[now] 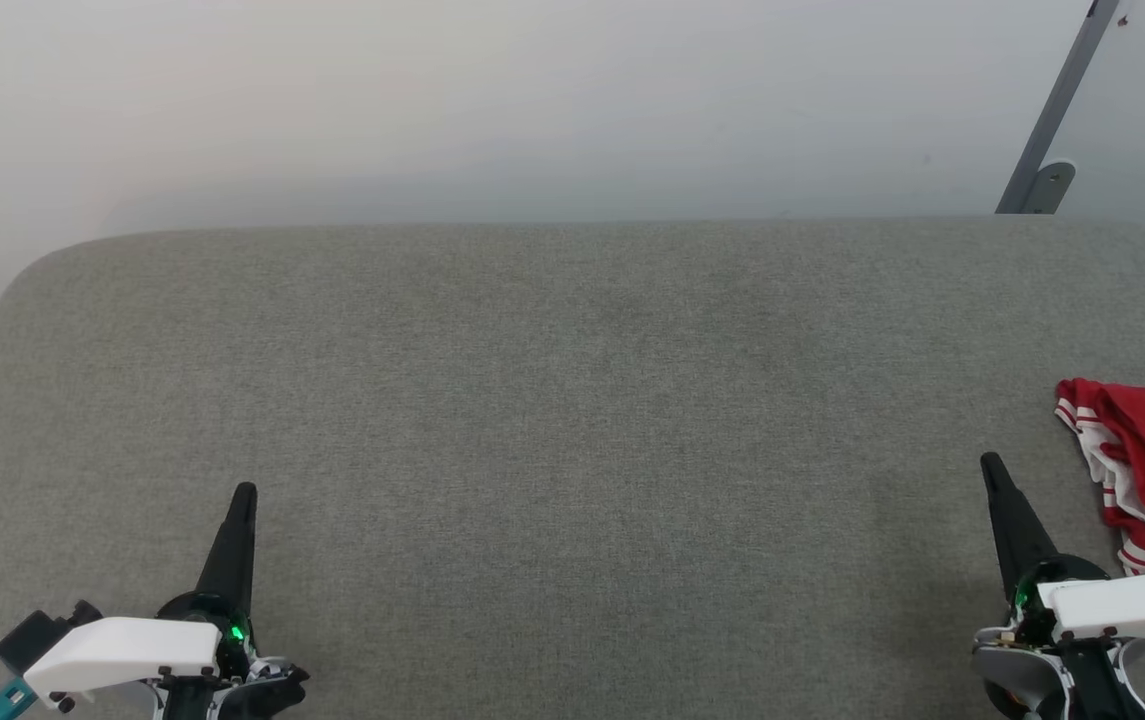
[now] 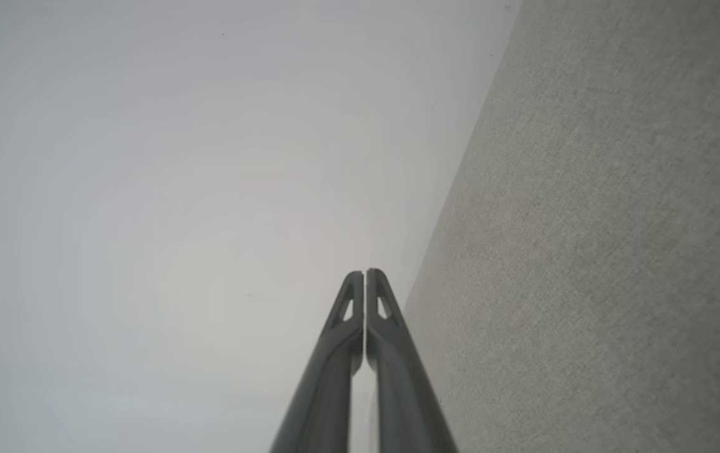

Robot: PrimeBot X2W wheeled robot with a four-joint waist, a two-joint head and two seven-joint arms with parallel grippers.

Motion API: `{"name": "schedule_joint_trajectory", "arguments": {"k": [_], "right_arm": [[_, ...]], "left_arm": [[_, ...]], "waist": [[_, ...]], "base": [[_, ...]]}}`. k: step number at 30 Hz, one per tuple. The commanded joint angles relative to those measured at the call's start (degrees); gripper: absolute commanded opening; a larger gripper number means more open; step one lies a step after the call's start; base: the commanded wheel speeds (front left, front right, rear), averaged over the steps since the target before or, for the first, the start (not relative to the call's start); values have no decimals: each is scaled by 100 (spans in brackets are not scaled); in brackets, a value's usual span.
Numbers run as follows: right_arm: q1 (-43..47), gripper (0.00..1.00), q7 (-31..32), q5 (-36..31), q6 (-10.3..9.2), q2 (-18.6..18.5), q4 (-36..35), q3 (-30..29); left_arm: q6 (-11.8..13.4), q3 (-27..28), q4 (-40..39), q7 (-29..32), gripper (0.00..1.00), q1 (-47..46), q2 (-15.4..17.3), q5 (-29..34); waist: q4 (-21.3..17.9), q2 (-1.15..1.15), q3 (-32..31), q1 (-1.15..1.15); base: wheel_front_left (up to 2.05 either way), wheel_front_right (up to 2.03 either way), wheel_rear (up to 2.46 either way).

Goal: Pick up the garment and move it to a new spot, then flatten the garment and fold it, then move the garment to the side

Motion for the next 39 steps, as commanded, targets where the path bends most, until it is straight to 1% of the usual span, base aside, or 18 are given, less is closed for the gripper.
{"name": "schedule_joint_trajectory", "arguments": {"k": [1, 22, 39], "right_arm": [[-110, 0, 28, 118, 0, 24, -3, 15], [-241, 0, 146, 910, 0, 59, 114, 28], [-225, 0, 130, 886, 0, 56, 107, 28]], "left_arm": [[10, 45, 8, 44, 0, -147, -10, -108], [12, 158, 122, 281, 0, -338, -124, -769], [12, 179, 121, 295, 0, -328, -140, -723]], "waist": [[-6, 0, 2, 0], [-89, 0, 36, 0], [-90, 0, 36, 0]], "base": [[0, 0, 0], [0, 0, 0], [0, 0, 0]]}}
